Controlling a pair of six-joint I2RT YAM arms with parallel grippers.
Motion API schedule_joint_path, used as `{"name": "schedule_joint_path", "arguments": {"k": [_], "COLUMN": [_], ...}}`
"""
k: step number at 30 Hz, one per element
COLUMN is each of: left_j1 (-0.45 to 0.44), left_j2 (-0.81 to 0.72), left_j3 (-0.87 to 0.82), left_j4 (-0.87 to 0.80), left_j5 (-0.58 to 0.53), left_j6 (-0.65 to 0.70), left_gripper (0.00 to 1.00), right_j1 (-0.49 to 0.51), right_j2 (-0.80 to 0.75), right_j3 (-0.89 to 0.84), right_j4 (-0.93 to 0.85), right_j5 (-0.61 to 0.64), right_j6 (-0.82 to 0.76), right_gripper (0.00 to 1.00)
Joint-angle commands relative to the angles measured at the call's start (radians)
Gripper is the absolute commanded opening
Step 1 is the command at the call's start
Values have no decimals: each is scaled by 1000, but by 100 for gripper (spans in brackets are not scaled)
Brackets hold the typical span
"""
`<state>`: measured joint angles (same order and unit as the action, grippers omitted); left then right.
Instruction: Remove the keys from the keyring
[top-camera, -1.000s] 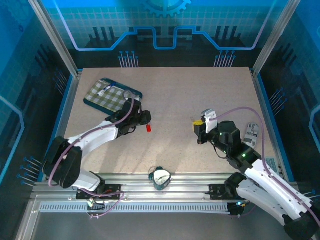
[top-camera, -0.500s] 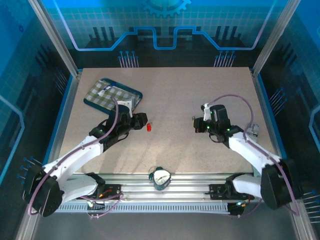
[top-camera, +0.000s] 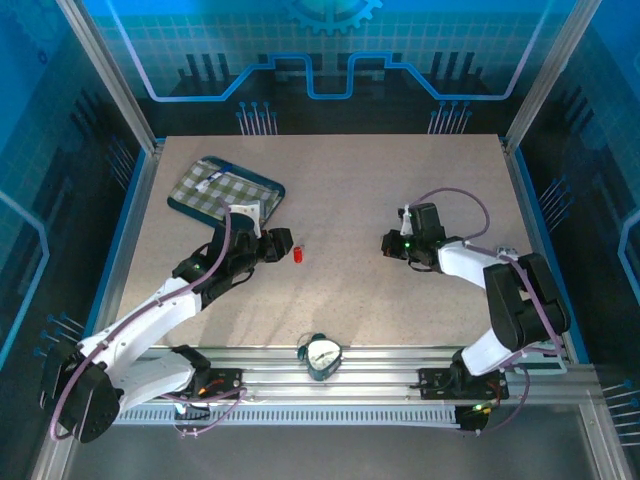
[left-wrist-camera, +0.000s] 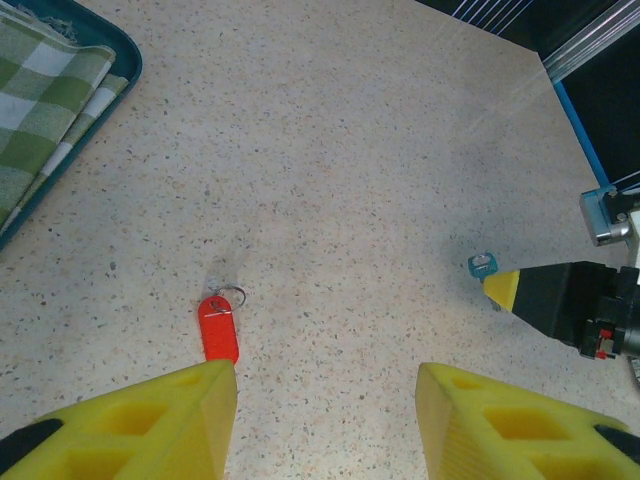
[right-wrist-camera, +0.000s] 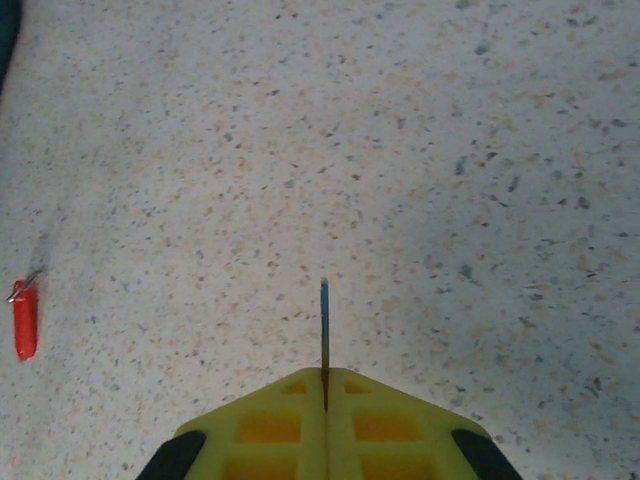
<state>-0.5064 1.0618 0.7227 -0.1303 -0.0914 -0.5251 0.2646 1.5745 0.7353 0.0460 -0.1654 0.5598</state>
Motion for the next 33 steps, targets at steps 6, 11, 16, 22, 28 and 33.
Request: {"name": "schedule_joint_path", "arguments": {"k": [6, 11, 16, 22, 28, 33], "left_j1": [-4, 9, 26, 54, 195, 273], "left_j2": [-39, -51, -60, -55, 44, 310], "left_j3": [11, 50, 99, 16, -238, -319], "left_j4": [-66, -134, -202, -60, 479, 844], "left_j5": [-90, -169, -386, -662, -660, -671], "left_j6": [1, 34, 105, 351, 498, 550], "left_gripper": [71, 99, 99, 99, 99, 99], "right_j1": [-80, -102, -106, -61, 11, 25], "right_j2": [-114, -287, -432, -471, -358, -115], "right_j3": [-6, 2, 30, 44, -196, -254], "right_j4": [-68, -219, -312, -291, 352, 659], "right_j5": [28, 143, 309, 648, 770, 857], "right_j6": [-27, -83, -141, -198, -517, -622], "right_gripper": [48, 100, 100, 100, 100, 100]}}
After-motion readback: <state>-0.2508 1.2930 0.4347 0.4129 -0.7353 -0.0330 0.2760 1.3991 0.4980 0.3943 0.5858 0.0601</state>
